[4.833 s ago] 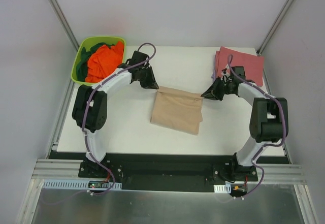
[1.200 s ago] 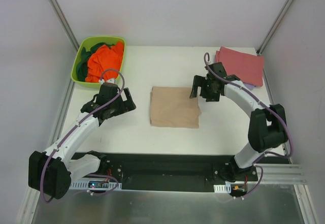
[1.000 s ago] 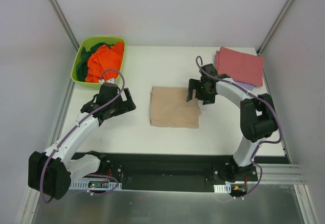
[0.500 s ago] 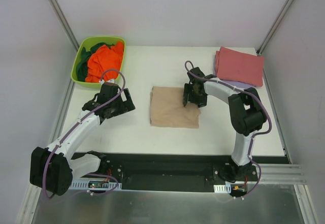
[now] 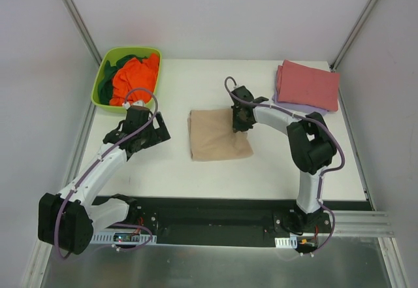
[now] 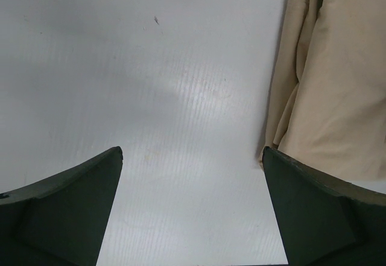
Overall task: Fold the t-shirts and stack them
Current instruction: Put the neatly folded tshirt into the corner of the board with the right arm
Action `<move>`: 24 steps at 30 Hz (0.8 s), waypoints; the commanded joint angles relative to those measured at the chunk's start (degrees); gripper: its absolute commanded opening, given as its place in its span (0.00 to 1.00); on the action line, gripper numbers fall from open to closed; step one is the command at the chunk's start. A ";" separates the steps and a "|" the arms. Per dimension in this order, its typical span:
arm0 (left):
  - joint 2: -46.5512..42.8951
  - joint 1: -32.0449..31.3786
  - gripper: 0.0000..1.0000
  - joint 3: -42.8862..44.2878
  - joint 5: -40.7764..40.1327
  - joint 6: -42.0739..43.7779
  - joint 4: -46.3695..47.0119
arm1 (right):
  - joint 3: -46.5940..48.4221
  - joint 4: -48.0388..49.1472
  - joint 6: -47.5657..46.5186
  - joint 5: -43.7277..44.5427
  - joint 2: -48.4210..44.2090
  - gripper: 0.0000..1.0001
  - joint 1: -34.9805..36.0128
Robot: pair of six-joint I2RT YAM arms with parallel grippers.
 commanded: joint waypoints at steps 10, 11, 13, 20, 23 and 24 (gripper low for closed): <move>-4.91 0.78 0.99 1.84 -9.19 -1.75 -6.70 | 9.40 4.89 -30.75 36.34 -7.09 0.01 -0.28; -4.91 0.78 0.99 2.28 -9.81 -1.84 -7.40 | 10.19 5.33 -33.20 38.55 -6.83 0.01 -0.54; -4.91 0.78 0.99 3.16 -10.86 -1.92 -8.46 | 11.16 7.78 -37.25 41.82 -6.82 0.01 -1.51; -5.44 0.95 0.99 5.53 -14.20 -2.10 -11.01 | 17.93 10.08 -47.37 45.53 -5.07 0.00 -6.08; -5.09 1.22 0.99 6.32 -14.21 -2.71 -11.45 | 20.30 10.25 -50.44 43.32 -4.54 0.00 -7.75; -4.91 1.31 0.99 6.68 -13.60 -2.72 -11.45 | 21.44 10.43 -51.24 44.11 -3.84 0.00 -8.45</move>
